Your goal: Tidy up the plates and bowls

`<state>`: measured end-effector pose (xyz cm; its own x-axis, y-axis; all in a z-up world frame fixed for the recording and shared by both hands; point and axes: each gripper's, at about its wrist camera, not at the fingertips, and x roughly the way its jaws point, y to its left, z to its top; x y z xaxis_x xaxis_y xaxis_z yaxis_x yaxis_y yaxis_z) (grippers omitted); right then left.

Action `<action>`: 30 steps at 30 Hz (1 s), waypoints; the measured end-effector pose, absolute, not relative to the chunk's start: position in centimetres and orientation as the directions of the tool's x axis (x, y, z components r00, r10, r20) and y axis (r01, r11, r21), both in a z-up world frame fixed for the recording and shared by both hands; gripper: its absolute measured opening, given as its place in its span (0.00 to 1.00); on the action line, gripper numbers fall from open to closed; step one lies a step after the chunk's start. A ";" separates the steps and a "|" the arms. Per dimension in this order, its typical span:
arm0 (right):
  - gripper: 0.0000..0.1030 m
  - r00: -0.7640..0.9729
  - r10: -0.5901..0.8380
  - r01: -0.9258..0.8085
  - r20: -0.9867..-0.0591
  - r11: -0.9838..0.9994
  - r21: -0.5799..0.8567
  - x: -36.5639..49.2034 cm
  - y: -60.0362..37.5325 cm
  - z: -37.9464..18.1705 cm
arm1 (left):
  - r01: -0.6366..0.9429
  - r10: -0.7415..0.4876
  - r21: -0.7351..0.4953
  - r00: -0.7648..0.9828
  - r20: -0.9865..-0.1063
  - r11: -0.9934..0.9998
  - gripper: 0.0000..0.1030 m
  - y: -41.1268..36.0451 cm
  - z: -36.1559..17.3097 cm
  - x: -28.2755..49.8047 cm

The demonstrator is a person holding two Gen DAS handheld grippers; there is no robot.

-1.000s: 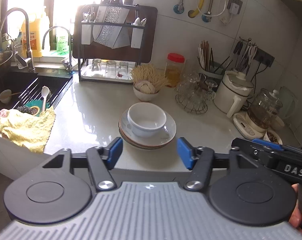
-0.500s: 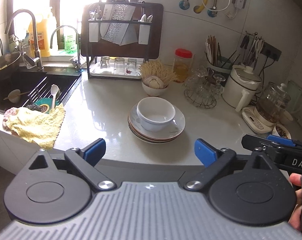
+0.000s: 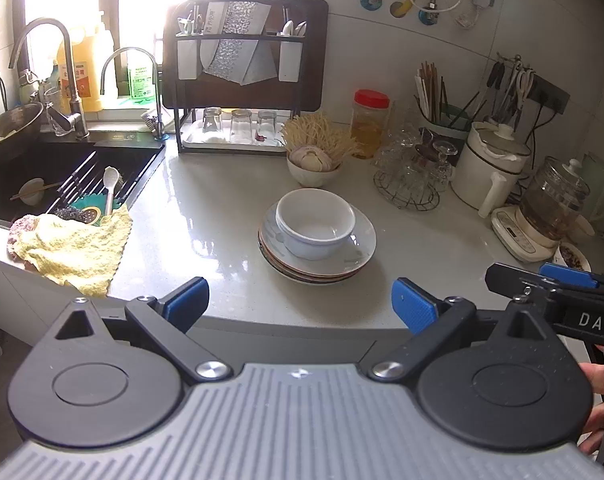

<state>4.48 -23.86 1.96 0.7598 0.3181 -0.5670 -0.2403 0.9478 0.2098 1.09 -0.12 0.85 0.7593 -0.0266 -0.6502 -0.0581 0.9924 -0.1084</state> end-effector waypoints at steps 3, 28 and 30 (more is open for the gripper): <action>0.86 0.761 0.320 -0.239 -0.565 0.947 0.214 4.8 -23.9 2.0 | -0.063 -0.018 -0.099 0.755 -0.656 0.993 0.97 -0.2 0.8 1.5; 0.86 0.743 0.341 -0.254 -0.575 0.940 0.229 4.9 -23.4 1.8 | -0.103 0.027 -0.073 0.737 -0.675 0.992 0.97 0.4 0.4 1.4; 0.86 0.744 0.339 -0.256 -0.575 0.940 0.223 4.8 -23.3 1.7 | -0.103 0.030 -0.068 0.737 -0.676 0.992 0.97 0.4 0.3 1.3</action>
<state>4.83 -23.32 1.73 0.7444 0.3393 -0.5751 -0.2561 0.9405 0.2234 1.28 0.39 0.34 0.7365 0.0300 -0.6757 -0.1029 0.9924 -0.0681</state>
